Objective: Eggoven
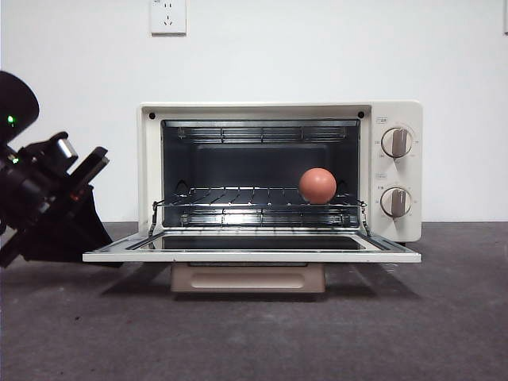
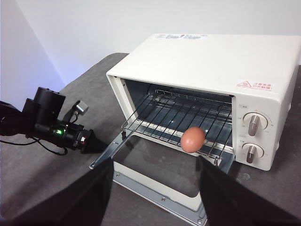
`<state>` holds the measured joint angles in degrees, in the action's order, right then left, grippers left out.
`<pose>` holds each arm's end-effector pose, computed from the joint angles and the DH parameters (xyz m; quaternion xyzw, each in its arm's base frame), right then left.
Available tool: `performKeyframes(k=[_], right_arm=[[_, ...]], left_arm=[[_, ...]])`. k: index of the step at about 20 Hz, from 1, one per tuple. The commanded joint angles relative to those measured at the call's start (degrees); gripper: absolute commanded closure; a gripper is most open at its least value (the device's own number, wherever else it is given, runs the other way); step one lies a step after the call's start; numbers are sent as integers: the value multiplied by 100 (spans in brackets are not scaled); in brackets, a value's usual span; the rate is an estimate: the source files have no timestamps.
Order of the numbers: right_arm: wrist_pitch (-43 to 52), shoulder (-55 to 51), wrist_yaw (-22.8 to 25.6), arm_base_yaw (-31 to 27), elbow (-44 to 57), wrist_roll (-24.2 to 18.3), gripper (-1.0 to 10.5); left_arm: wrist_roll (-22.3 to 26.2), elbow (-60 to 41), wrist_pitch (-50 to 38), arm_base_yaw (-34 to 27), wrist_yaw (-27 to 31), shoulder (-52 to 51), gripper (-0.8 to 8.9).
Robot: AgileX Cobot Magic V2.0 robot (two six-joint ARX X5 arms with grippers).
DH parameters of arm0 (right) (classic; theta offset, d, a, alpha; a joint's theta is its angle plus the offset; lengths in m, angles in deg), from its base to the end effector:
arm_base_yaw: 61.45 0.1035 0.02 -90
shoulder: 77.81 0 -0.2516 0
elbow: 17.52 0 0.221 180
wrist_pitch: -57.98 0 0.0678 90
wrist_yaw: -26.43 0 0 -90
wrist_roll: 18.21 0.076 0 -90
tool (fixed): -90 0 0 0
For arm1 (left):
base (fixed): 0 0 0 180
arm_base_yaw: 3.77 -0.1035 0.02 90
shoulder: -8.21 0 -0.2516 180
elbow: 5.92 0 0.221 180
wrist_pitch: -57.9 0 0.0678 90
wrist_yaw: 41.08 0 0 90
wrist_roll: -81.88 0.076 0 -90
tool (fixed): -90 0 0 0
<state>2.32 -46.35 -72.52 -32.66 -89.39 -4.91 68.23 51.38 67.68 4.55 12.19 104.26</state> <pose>0.0920 0.0641 0.3405 0.0859 0.1669 0.3033 0.9342 0.2943 -0.0890 0.1189 -0.2002 0.4371 -0.2994 0.8242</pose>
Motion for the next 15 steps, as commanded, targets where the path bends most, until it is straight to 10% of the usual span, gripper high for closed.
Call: performKeyframes(k=[1,15], right_arm=[[48,24,20,33,-101,-24,666],[37,24,20,33,-101,-24,666]], left_arm=[[-74,24,-92,94,-129,273,807],[-2636,114,-3195,-251,-1449,297,807]])
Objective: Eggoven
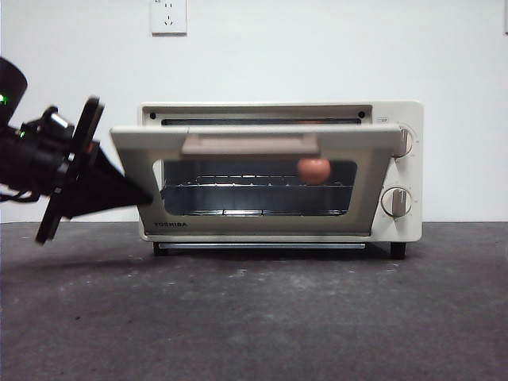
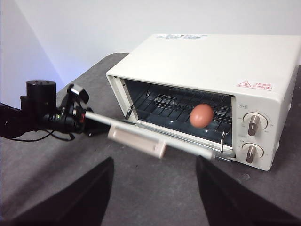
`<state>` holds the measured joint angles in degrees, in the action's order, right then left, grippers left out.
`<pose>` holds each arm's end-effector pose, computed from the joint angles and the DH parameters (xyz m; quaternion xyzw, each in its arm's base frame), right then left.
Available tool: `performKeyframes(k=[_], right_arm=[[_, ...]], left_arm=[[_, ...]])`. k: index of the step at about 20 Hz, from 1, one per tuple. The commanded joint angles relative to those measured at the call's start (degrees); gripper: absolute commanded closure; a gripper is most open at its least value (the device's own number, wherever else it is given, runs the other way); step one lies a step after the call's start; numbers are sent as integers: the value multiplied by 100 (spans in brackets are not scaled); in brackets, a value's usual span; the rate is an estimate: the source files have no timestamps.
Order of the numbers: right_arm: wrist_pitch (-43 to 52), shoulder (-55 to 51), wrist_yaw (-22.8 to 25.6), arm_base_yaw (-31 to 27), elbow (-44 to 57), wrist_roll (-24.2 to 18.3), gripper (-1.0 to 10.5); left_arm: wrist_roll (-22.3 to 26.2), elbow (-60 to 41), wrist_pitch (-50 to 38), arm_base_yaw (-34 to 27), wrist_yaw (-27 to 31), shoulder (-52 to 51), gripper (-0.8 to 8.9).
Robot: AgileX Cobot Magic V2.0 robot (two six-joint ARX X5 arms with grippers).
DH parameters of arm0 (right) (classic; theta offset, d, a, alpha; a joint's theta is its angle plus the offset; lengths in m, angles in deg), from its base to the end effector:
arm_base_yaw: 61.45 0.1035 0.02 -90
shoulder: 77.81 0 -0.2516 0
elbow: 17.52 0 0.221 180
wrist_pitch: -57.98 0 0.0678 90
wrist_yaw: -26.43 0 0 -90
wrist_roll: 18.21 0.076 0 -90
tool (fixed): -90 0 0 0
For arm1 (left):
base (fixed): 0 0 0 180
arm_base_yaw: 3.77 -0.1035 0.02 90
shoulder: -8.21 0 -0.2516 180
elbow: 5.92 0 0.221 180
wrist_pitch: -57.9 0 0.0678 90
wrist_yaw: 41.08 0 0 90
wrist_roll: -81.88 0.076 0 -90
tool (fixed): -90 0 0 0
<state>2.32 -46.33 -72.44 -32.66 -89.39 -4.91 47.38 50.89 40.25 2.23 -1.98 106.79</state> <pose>0.0922 0.0640 0.3405 0.0858 0.1670 0.3026 0.9344 0.3200 -0.0929 0.1578 -0.3312 0.3226 -0.3877 0.7975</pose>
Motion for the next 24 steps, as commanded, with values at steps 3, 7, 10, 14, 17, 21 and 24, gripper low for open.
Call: performKeyframes(k=[3,7,10,14,17,21,24], right_arm=[[-7,22,11,33,-98,-24,666],[-162,22,9,33,-98,-26,666],[-208,28,22,33,-98,-28,666],[-334,72,146,33,-98,-52,667],[-461,179,146,33,-96,-59,667],[-588,369,166,33,-87,-190,678],[-590,573,164,33,-85,-321,728]], left_arm=[[-748,404,-780,-22,13,44,807],[-872,546,-800,-20,11,-42,807],[-798,546,-538,31,11,-323,806],[-420,546,92,101,57,-922,806],[203,546,1093,212,404,-1572,806],[1211,546,2789,470,1283,-2568,806],[1812,546,3851,682,1869,-3298,806]])
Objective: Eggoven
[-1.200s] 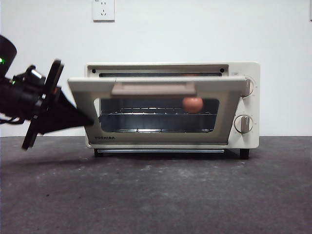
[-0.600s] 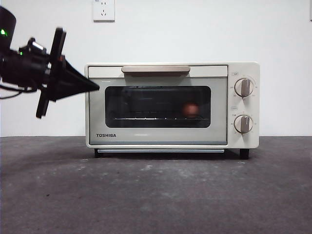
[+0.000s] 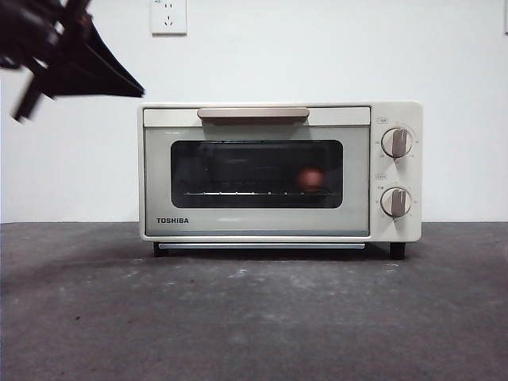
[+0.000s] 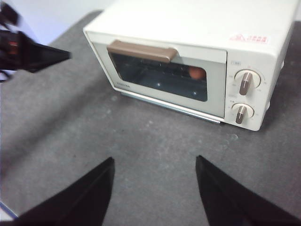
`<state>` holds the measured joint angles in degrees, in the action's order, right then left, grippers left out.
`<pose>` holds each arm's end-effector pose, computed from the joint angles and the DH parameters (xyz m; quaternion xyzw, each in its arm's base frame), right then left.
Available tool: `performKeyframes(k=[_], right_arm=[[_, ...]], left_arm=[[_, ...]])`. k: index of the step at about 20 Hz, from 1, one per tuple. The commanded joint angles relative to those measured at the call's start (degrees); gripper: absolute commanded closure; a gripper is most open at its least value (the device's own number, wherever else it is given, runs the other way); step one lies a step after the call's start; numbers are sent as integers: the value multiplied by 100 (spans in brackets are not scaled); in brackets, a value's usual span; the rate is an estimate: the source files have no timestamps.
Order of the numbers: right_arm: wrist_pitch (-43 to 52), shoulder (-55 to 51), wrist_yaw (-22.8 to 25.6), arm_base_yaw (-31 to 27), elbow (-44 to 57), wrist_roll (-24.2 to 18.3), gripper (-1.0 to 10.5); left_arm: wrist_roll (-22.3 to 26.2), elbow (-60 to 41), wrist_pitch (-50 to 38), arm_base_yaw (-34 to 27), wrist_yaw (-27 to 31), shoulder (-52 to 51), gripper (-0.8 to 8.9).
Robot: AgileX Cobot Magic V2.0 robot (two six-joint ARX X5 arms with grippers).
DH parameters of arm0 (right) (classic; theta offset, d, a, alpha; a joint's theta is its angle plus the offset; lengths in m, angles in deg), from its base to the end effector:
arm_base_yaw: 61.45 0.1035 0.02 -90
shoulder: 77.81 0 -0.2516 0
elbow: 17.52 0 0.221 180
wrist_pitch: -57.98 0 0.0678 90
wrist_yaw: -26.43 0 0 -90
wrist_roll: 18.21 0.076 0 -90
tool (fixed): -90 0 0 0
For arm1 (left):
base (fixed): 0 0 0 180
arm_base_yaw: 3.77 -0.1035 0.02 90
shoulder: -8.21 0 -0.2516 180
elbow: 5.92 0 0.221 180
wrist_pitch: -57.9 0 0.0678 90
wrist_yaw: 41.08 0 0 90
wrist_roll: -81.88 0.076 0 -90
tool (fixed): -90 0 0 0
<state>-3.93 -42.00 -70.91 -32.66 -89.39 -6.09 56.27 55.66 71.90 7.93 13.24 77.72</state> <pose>0.1035 0.0680 0.3184 0.0564 0.2504 0.2773 0.9258 0.2564 -0.0984 0.2603 -0.2378 0.2689 -0.3434 0.8679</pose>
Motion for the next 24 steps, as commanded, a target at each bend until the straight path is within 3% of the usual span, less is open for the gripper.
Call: performKeyframes(k=[1,6,12,24], right_arm=[[46,205,11,33,-85,-245,744],[109,603,-15,33,-83,-385,952],[114,918,-42,35,-83,-407,941],[111,1003,-9,28,-83,-341,941]], left_arm=[[1045,70,933,168,474,-592,806],[1257,70,1871,354,942,-1580,806],[1257,70,2459,358,1309,-2387,806],[1255,70,2920,358,1325,-2795,806]])
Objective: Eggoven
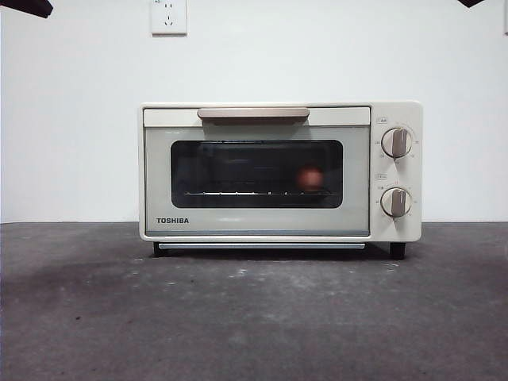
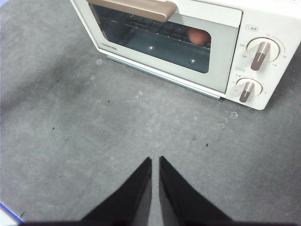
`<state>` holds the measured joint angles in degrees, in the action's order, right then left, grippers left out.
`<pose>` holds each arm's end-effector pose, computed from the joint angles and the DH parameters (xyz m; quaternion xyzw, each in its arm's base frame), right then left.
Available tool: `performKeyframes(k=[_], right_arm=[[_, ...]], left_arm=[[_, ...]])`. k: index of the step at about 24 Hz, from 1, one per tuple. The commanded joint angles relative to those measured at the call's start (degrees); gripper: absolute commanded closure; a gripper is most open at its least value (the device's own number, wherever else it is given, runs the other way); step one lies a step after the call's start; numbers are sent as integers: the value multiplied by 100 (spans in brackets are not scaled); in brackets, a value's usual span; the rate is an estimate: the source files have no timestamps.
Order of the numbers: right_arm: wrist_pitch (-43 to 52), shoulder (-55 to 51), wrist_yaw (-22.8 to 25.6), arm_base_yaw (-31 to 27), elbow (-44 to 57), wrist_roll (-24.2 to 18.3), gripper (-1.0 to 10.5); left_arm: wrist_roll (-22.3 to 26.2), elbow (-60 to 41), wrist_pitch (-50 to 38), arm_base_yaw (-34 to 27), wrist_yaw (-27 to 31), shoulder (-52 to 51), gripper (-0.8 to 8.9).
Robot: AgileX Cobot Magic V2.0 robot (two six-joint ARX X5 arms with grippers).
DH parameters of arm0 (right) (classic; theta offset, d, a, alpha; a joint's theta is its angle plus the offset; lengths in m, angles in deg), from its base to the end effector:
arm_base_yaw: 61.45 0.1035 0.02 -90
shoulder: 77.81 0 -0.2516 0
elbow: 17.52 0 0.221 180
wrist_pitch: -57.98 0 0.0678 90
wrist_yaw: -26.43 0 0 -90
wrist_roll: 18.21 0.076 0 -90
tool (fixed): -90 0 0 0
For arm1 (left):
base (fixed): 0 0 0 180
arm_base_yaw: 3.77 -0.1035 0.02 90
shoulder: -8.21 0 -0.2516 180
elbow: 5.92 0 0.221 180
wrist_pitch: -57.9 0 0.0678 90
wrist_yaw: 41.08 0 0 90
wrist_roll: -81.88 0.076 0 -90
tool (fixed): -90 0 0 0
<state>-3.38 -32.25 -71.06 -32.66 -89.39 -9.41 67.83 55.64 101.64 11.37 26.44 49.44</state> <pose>0.1347 0.0853 0.2989 0.0140 0.3178 0.2733 0.9078 0.1514 -0.0711 0.2913 -0.1263 0.2396 -0.2886 0.9184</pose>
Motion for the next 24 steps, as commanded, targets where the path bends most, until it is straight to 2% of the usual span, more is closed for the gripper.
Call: performKeyframes(k=[1,10,11,12,14,17,24], right_arm=[[57,28,7,28,-83,-9,941],[57,31,4,28,-83,-9,941],[57,31,7,28,-83,-9,941],[57,31,7,28,-83,-9,941],[57,31,7,28,-83,-9,941],[57,28,4,26,-83,-9,941],[57,31,4,26,-83,-9,941]], left_arm=[[98,72,-55,15,4,42,806],[101,72,-55,15,4,48,806],[184,72,-66,15,4,48,806],[546,72,-114,4,24,46,806],[933,63,-210,-17,55,24,806],[1390,24,-514,-282,645,-175,806],[1882,-1115,-1958,-1128,903,-1434,806]])
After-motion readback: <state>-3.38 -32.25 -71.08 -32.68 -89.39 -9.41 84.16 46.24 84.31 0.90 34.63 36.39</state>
